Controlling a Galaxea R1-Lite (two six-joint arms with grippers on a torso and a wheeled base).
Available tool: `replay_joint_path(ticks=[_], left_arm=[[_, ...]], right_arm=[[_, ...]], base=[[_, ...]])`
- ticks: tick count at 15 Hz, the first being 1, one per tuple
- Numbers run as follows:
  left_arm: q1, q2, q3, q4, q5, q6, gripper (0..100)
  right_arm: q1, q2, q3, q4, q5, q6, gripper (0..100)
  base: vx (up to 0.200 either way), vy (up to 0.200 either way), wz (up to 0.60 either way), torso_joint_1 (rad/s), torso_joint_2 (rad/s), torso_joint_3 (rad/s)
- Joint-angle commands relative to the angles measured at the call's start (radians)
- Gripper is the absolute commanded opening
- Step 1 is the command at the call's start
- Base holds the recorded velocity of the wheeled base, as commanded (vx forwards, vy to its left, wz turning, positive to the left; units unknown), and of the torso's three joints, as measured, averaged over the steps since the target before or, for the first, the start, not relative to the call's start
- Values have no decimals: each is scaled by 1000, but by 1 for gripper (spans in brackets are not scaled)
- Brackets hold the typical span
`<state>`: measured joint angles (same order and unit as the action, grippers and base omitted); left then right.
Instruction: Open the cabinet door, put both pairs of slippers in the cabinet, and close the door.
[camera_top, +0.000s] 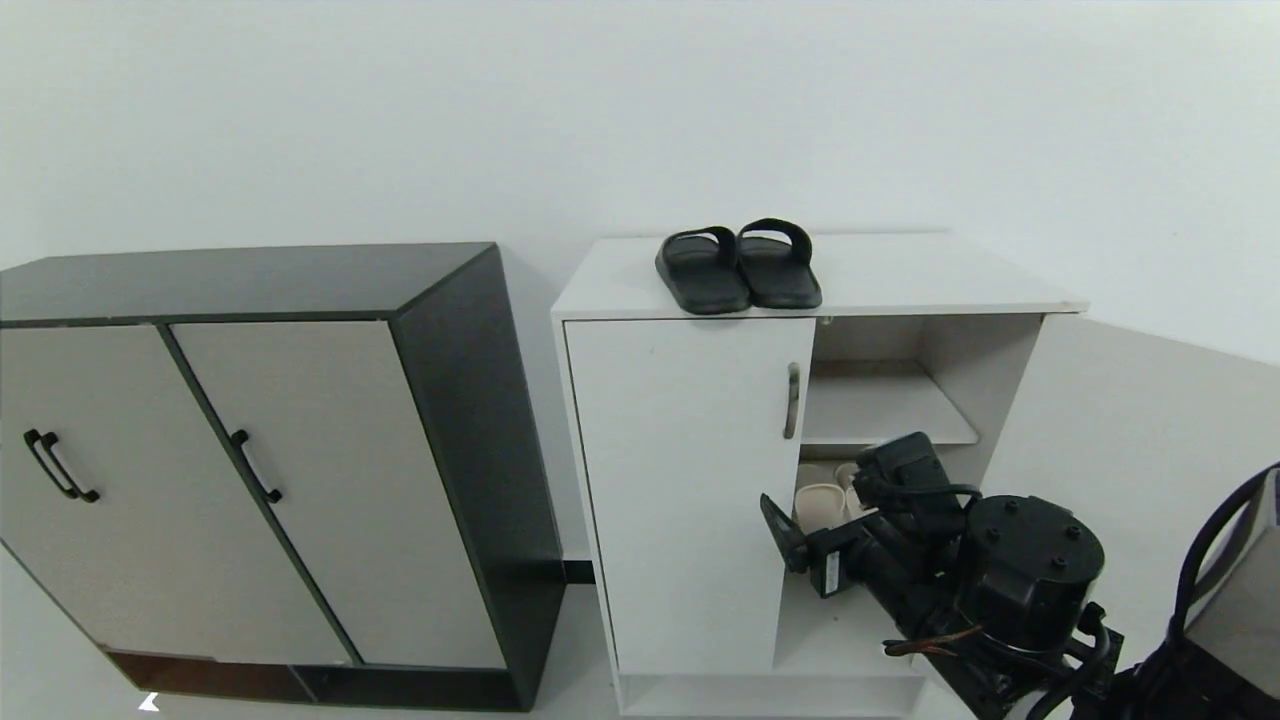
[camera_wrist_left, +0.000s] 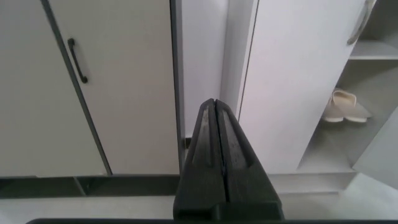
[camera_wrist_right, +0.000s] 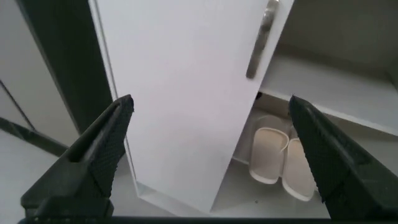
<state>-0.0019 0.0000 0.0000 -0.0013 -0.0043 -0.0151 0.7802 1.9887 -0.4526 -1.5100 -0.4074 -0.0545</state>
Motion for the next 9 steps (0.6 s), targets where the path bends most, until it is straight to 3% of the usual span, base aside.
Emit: replay_joint_path(ticks=[1,9], left_arm=[[0,2,0,0,0,0,0],[0,2,0,0,0,0,0]], right_arm=[[1,2,0,-3,-1,-1,100],[1,4,5,-3,-1,-1,100]], base=[[0,0,0,334,-461,-242],[0,0,0,272,-512,-251]])
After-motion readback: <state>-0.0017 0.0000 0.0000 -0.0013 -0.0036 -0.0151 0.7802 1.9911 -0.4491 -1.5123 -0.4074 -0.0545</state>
